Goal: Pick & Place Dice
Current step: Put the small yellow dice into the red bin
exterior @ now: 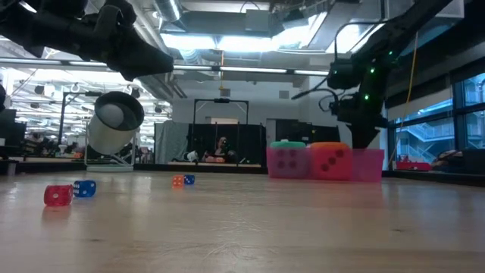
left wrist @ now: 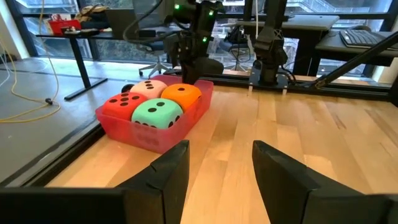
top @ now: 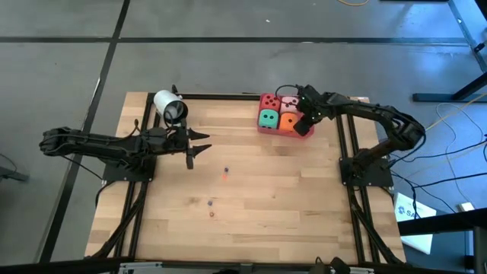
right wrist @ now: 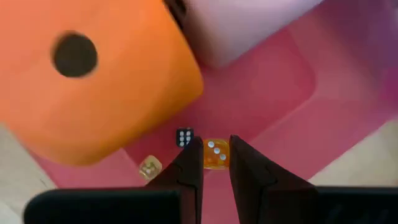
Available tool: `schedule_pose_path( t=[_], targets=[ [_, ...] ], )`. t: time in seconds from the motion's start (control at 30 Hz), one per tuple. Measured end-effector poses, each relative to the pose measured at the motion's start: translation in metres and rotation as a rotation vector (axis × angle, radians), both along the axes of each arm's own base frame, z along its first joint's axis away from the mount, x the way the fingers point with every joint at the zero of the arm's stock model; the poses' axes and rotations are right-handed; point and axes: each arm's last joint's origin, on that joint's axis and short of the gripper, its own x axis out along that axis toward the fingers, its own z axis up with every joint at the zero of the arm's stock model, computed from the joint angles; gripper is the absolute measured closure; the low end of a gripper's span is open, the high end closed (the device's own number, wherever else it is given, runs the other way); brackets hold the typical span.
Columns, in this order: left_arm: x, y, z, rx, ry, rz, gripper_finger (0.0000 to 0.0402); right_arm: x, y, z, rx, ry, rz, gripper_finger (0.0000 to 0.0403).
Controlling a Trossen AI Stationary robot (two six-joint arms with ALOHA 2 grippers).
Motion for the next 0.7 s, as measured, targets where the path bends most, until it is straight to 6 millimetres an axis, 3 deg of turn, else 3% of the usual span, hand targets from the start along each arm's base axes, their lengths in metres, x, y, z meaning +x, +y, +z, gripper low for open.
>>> schedule_pose_path(
  t=[0.33, 0.7],
  targets=[
    [0.000, 0.000, -0.001, -0.001, 0.010, -0.001, 0.0233, 0.003, -0.003, -0.017, 0.054, 0.062, 0.043, 0.0351],
    [0.000, 0.000, -0.001, 0.000, 0.010, -0.002, 0.0233, 0.003, 0.000, -0.020, 0.079, 0.099, 0.082, 0.0351]
  ],
)
